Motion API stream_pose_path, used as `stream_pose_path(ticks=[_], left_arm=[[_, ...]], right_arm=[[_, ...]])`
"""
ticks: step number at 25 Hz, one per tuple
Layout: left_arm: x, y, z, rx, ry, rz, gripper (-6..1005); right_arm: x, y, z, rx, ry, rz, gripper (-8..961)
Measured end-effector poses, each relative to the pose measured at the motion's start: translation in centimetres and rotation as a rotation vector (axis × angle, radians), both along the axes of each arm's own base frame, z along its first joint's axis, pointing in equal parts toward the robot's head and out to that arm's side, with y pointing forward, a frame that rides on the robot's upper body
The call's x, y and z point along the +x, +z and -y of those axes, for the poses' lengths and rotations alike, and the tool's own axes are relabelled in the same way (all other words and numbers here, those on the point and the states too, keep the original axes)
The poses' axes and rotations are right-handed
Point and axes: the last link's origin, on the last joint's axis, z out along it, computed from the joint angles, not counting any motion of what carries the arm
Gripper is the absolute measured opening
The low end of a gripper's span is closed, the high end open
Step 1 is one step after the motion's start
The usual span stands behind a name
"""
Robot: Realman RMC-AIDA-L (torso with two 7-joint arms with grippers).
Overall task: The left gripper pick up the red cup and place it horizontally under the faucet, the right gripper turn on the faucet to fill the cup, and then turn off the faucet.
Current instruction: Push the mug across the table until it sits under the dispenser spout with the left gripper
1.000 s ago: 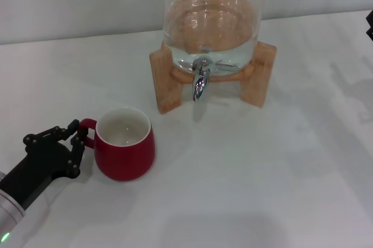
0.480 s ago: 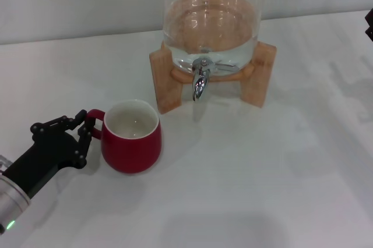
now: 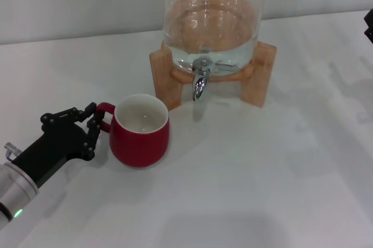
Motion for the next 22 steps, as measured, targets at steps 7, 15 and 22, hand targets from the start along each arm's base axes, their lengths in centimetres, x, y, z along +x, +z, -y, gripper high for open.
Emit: stream_pose_path(ticks=[7, 15, 22], left_arm=[[0.6, -0.2, -0.4, -0.010, -0.023, -0.007, 121], [1.3, -0.8, -0.5, -0.032, -0.046, -0.009, 120], [1.7, -1.1, -0.7, -0.047, -0.058, -0.018, 120]], right_arm=[[-0.1, -0.1, 0.0, -0.009, 0.006, 0.003, 842], [-0.1, -0.2, 0.0, -0.012, 0.007, 0.005, 842], [-0.2, -0.3, 0.0, -0.019, 0.010, 0.007, 841]])
